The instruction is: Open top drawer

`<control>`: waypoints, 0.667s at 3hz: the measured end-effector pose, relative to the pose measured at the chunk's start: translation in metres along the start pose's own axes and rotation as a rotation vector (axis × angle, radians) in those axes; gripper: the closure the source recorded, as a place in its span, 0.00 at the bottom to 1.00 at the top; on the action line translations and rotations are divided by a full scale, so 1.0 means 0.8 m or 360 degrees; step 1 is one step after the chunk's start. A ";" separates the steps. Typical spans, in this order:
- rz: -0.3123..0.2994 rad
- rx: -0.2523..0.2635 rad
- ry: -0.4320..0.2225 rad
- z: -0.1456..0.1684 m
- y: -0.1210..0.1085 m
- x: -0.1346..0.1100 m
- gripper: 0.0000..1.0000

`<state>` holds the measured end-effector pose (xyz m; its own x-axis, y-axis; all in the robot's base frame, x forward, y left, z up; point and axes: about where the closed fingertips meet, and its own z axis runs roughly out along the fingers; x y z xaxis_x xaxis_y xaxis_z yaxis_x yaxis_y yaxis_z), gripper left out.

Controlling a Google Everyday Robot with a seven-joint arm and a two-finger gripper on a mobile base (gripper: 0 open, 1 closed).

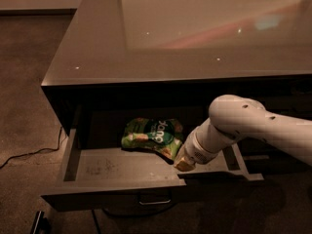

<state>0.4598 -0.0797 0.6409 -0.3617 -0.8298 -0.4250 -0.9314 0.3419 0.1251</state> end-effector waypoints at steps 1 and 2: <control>0.0000 0.0000 0.0000 0.000 0.000 0.000 0.35; 0.0000 0.0000 0.0000 0.000 0.000 0.000 0.12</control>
Offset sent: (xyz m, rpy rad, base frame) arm 0.0000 0.0000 0.0000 0.0000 0.0000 0.0000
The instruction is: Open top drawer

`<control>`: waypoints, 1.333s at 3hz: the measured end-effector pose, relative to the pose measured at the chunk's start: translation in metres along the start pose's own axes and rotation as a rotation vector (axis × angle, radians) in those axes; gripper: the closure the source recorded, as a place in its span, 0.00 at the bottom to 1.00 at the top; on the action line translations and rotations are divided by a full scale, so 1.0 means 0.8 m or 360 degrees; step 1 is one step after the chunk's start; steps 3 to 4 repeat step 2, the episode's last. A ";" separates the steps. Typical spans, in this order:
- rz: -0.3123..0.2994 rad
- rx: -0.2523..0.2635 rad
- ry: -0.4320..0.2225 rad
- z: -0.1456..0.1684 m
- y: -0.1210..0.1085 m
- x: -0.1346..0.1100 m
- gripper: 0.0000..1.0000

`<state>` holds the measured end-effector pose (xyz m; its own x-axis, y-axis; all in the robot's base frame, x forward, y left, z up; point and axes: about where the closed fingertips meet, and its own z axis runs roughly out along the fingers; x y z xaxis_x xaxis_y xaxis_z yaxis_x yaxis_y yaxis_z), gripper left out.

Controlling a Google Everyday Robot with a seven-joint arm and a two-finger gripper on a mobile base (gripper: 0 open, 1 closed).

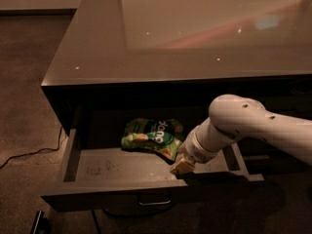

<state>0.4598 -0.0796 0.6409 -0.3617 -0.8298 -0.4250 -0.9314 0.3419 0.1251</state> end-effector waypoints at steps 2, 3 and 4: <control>0.0000 0.0000 0.0000 0.000 0.000 0.000 0.00; 0.0000 0.0000 0.0000 0.000 0.000 0.000 0.00; 0.0000 0.0000 0.0000 0.000 0.000 0.000 0.00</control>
Offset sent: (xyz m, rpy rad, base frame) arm 0.0000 0.0000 0.0000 0.0000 0.0000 0.0000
